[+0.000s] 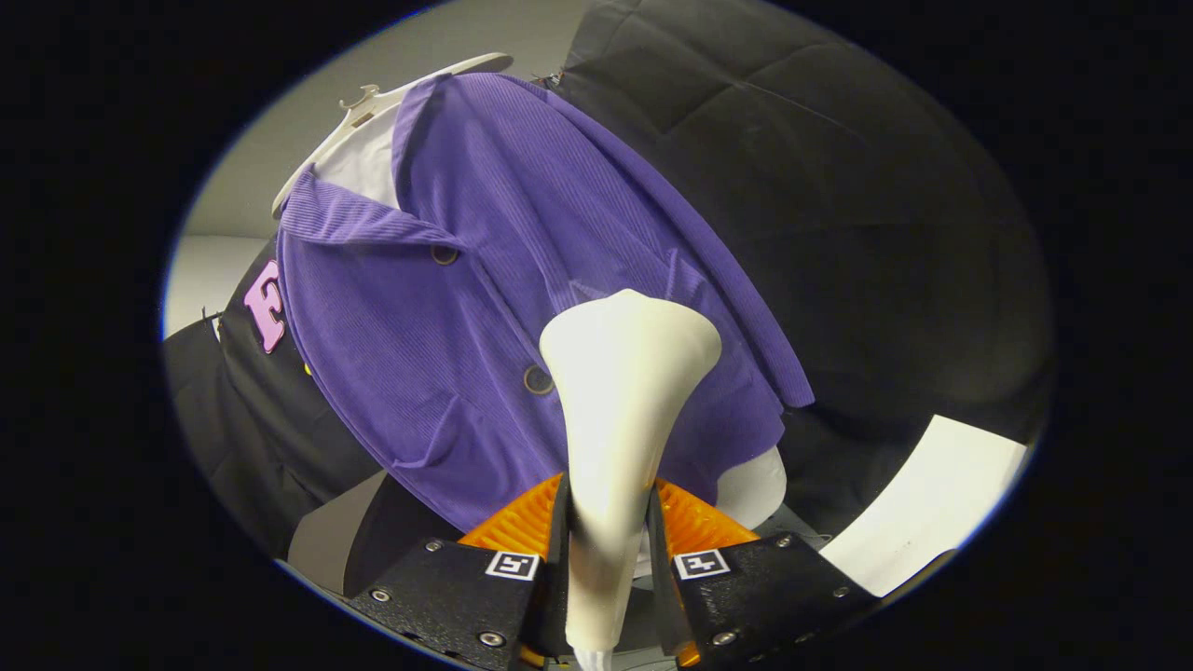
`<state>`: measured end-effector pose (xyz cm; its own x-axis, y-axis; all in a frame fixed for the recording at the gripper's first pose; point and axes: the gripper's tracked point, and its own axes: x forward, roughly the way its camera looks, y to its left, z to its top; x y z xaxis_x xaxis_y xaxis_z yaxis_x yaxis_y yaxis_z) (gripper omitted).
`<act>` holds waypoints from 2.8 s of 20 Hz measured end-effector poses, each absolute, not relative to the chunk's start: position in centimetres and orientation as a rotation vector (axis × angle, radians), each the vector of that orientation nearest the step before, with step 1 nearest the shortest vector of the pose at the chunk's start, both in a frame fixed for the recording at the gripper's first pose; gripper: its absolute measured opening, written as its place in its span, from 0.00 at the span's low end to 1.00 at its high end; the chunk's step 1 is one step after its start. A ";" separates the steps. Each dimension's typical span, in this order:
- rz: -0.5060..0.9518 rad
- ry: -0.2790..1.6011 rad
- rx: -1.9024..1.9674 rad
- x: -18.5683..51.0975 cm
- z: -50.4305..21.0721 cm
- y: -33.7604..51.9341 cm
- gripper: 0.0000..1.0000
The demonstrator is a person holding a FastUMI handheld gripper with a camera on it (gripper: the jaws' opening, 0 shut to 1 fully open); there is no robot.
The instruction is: Iron the clothes twice with a garment steamer, once on the left side and once on the right side.
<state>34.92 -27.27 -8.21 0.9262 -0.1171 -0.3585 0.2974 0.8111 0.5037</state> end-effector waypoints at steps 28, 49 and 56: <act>0.130 0.363 0.408 13.3 -5.9 -3.4 0.38; 0.307 0.282 0.222 3.8 -0.9 4.6 0.38; 0.311 0.286 0.214 3.9 -0.7 4.9 0.38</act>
